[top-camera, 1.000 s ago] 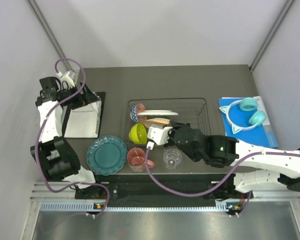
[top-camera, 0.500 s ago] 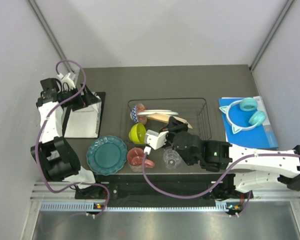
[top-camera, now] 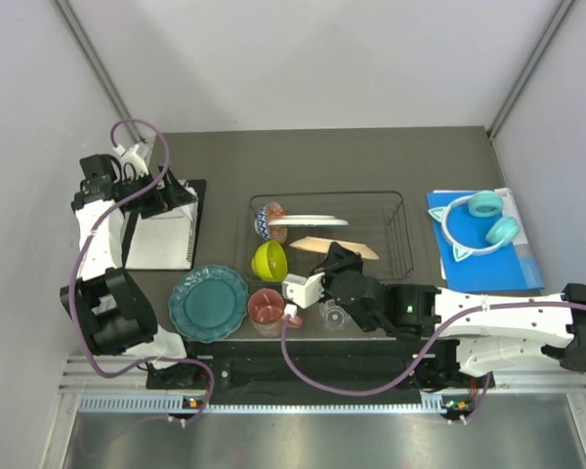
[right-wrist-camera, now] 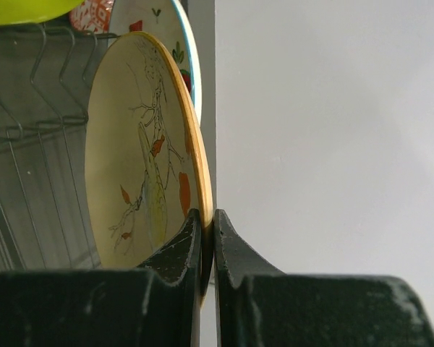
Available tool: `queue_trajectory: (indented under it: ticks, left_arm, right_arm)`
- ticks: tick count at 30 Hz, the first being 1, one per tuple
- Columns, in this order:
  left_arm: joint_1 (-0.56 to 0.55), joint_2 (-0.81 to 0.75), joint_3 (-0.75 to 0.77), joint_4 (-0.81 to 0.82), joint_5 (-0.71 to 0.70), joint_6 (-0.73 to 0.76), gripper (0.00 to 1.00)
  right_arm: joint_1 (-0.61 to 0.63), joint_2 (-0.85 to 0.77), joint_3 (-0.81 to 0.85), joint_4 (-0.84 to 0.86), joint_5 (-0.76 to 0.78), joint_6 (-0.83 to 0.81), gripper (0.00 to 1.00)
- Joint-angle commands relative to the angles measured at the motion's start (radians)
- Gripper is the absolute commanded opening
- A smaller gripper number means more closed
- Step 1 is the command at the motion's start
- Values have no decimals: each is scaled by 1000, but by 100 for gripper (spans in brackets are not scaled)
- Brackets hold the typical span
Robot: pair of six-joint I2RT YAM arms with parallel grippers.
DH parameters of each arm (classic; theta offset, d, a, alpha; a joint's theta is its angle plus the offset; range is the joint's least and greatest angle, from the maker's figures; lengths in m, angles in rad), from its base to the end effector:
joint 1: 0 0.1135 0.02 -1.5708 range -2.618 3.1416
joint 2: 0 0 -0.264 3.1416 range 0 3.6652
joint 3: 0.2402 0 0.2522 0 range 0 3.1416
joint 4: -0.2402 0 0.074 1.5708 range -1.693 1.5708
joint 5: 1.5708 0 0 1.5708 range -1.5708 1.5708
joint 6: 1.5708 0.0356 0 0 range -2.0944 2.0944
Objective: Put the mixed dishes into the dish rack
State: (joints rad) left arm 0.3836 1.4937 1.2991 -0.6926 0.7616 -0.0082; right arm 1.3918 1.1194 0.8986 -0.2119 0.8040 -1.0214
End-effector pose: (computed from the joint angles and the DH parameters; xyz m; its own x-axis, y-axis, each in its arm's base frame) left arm 0.3009 0.0950 0.3109 -0.7200 -0.2970 -0.6272 0.1274 0.8318 -0.5402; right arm 0.0691 0.2381 0.3146 0.4440 -0.8695 -0.2165 -0.3594 0.0485 -0.9319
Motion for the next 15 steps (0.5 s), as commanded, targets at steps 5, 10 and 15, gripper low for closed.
queue_trajectory:
  ticks: [5, 10, 15]
  left_arm:
    - [-2, -33, -4, 7, 27, 31, 99]
    - [-2, -33, -15, 5, 27, 39, 99]
    - [-2, -32, -23, 7, 30, 37, 99]
  right_arm:
    - [21, -23, -33, 204, 73, -154, 0]
    - [61, -32, -27, 238, 95, -178, 0]
    - [90, -36, 0, 224, 118, -189, 0]
